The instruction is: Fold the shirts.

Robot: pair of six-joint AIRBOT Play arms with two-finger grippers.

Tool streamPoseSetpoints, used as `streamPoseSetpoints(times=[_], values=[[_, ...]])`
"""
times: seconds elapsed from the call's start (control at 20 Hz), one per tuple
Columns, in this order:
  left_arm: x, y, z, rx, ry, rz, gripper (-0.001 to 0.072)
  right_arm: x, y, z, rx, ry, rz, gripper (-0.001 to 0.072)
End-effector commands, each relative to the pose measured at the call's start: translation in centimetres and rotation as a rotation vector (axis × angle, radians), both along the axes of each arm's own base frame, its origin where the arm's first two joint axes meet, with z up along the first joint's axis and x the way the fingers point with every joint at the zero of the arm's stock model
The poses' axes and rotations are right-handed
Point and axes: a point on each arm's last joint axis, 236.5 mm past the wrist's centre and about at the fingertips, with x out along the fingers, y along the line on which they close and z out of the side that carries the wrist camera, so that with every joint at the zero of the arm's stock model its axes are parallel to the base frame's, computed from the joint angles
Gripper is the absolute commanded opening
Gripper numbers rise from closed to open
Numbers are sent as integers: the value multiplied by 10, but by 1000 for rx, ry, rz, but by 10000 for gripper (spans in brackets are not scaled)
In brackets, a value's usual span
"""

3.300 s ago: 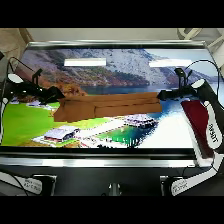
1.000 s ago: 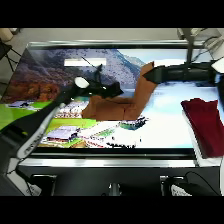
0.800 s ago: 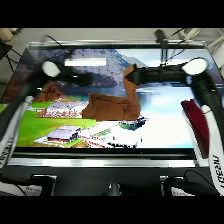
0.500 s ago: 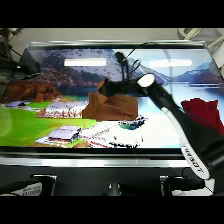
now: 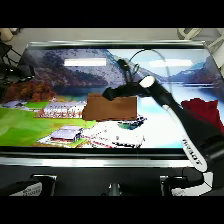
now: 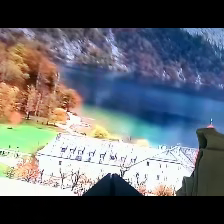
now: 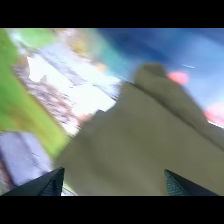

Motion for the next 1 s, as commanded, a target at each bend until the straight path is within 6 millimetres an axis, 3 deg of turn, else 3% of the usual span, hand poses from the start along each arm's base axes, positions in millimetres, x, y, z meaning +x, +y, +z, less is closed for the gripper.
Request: streamPoseSetpoints(times=[0.0, 0.05, 0.1, 0.15, 0.3, 0.45, 0.5, 0.55, 0.6, 0.65, 0.7, 0.8, 0.95], values=[[-3, -3, -17, 13, 31, -21, 23, -10, -153, -39, -341, 168, -83, 676], [-3, -4, -19, 7, 33, -23, 23, -20, -187, -59, -381, 267, -126, 676], [-1, -8, -20, -8, 28, -27, 24, -30, -200, -77, -361, 356, -151, 674], [0, -11, -20, -24, 22, -31, 24, -40, -197, -92, -303, 431, -157, 674], [2, -24, -18, -81, 12, -45, 24, -47, -156, -124, -137, 529, -113, 675], [1, -34, -17, -105, 12, -62, 23, -28, -116, -132, 29, 534, -147, 673], [1, -38, -17, -108, 12, -72, 24, -18, -110, -133, 56, 517, -175, 652], [1, -43, -17, -107, 13, -83, 24, -8, -108, -132, 74, 493, -210, 528], [0, -47, -17, -103, 13, -99, 24, 3, -107, -127, 99, 455, -230, 213], [0, -51, -17, -101, 13, -111, 24, 12, -108, -114, 141, 430, -239, 19], [0, -56, -17, -100, 11, -120, 24, 21, -113, -97, 176, 379, -224, 17], [2, -61, -16, -95, -1, -137, 24, 38, -141, -50, 198, 263, -204, 16], [7, -63, -13, -92, -24, -146, 24, 44, -218, 19, 140, 162, -277, 16]])
